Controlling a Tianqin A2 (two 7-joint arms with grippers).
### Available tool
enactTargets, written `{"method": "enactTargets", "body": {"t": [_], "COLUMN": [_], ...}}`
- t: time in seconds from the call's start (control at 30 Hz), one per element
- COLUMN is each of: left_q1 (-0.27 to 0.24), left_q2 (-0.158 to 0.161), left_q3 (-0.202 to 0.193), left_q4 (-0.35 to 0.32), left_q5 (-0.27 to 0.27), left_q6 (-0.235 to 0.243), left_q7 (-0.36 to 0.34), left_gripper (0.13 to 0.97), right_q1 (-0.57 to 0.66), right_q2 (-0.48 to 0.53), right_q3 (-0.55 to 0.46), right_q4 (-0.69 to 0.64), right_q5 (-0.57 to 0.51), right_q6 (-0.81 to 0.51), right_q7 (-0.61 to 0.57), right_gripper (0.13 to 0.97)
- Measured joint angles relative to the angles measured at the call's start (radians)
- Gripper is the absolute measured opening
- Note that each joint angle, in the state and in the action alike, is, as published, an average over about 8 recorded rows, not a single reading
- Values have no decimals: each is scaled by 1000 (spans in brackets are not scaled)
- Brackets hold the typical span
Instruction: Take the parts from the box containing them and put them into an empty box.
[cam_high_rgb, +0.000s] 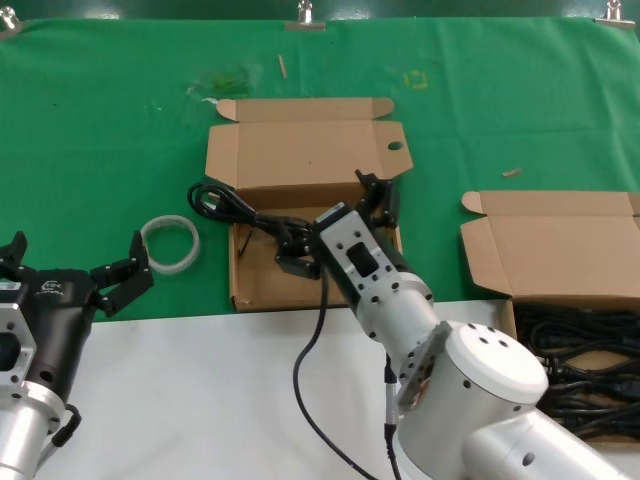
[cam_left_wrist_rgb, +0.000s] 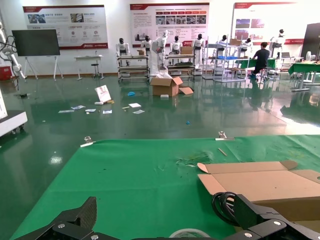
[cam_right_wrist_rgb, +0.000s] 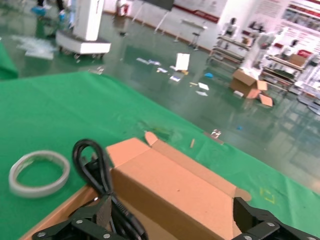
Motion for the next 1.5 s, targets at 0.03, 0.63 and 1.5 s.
{"method": "enactTargets", "body": {"t": [0.03, 0.63, 1.5], "left_q1": [0, 0, 0], "left_q2": [0, 0, 0], "left_q3": [0, 0, 0], "left_q4": [0, 0, 0], "left_q5": [0, 0, 0], "left_q6": [0, 0, 0], "left_q7": [0, 0, 0], "left_gripper": [966, 966, 966], "right_q1": [-9, -170, -403], "right_q2": [0, 0, 0], "right_q3": [13, 249, 591], "right_q4": [5, 88, 209], "right_q5": [-12, -241, -572], "right_q6": [-8, -154, -366], "right_q7": [15, 292, 692], "right_gripper": [764, 950, 966]}}
